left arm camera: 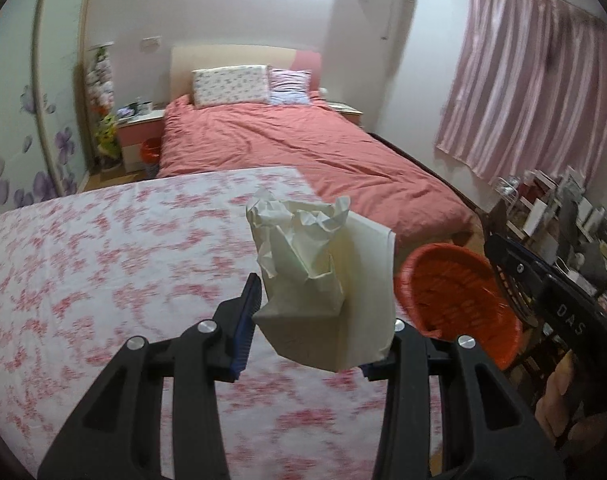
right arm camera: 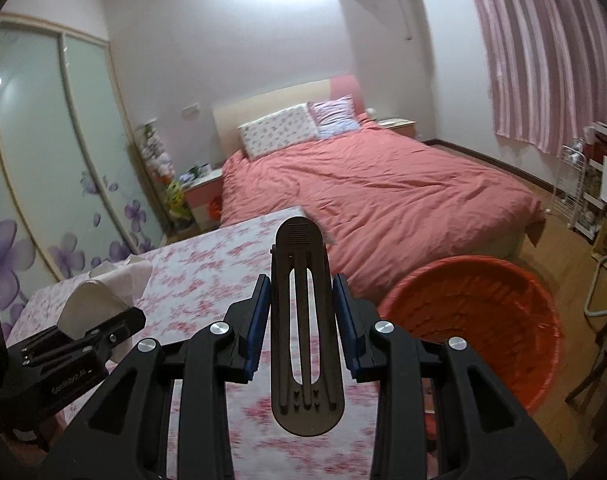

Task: Collect trash
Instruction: 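Carry white tissue and hair clip over the orange basket and release both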

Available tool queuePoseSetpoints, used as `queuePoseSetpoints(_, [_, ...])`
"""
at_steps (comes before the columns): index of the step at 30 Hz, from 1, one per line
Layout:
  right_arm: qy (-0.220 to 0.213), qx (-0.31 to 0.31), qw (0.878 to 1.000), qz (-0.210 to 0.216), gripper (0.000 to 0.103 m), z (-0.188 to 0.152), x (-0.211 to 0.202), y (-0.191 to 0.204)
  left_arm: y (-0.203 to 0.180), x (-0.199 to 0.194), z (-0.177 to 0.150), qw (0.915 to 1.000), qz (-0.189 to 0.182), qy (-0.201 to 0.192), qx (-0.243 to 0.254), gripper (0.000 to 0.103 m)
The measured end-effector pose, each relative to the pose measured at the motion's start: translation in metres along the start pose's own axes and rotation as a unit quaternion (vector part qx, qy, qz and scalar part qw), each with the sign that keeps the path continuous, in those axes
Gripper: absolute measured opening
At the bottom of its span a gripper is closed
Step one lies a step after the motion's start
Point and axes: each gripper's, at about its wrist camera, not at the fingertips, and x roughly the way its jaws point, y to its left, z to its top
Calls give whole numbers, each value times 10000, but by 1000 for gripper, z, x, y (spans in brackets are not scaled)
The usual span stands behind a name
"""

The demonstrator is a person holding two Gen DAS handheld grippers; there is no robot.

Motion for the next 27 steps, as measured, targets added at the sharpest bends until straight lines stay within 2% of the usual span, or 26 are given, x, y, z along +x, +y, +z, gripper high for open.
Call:
queuePoseSetpoints(6, [-108,327,9989,-319,33,0,-3,-43,-48,17,-1,9990,-343,89,271,41])
queuePoseSetpoints(13, [-93,725,9952,-652,33,-6,0,-94,-105,49,-6,9941,-889,272,558,41])
queuePoseSetpoints(18, [5,999,9923,-738,33,-7,12,-119,-143,79,-10,9890,-1201,497,705,41])
queuePoseSetpoints(22, [67,1211,9897,-756,33,-7,24,-143,-168,108,-14,9860,-1294,681,800,41])
queuePoseSetpoints(25, [141,1336,9879,-775,34,-7,30,-158,-176,129,-14,9861,-1220,794,798,54])
queuePoseSetpoints(27, [178,1386,9869,-803,45,-10,32,-164,-174,140,-16,9868,-1143,865,757,60])
